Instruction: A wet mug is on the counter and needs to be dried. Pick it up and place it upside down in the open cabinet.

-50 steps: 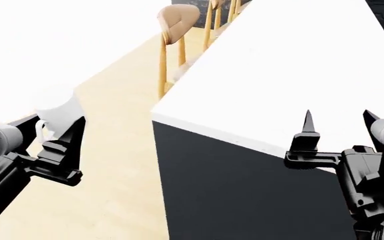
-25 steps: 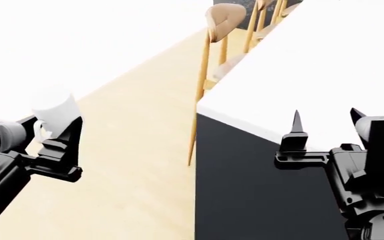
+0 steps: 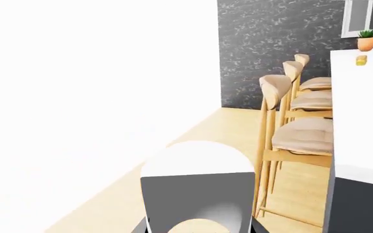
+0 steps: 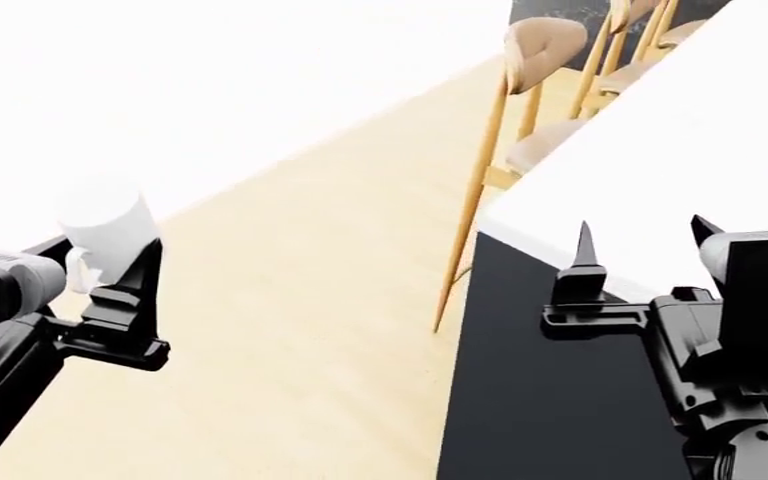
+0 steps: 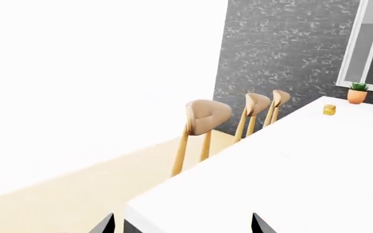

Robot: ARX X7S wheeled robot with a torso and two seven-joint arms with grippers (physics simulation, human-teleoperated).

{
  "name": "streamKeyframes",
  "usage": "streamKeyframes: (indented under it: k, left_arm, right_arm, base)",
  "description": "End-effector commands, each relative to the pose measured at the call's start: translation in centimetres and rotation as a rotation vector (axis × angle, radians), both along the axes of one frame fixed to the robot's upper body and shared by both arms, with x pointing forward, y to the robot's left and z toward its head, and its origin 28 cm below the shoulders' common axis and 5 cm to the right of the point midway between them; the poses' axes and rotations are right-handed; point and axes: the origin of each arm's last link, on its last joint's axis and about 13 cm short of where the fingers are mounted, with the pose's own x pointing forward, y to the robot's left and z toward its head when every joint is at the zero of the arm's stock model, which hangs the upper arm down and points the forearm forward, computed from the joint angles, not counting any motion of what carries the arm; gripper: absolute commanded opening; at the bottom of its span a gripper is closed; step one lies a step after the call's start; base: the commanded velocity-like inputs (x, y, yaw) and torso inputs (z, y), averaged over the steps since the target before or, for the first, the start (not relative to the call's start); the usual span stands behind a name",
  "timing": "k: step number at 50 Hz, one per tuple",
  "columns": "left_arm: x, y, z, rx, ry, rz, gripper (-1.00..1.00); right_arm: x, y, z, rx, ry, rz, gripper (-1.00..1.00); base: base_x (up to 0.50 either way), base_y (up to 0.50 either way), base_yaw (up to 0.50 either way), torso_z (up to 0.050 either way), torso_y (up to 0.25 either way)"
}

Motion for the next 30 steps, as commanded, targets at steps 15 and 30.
streamKeyframes:
  k: [15, 30]
  left_arm:
    - [-0.4, -0.05, 0.43, -0.012, -0.013, 0.003, -1.0]
    - [-0.62, -0.28, 0.21, -0.002, -0.008, 0.05, -1.0]
  right_arm:
    - [-0.01, 0.64, 0.0, -0.019, 0.007, 0.025, 1.0]
    - [0.42, 0.95, -0.31, -0.025, 0.018, 0.042, 1.0]
  base:
    - [0.06, 0.06, 0.5, 0.05, 0.0]
    - [0.05, 0.06, 0.5, 0.05, 0.0]
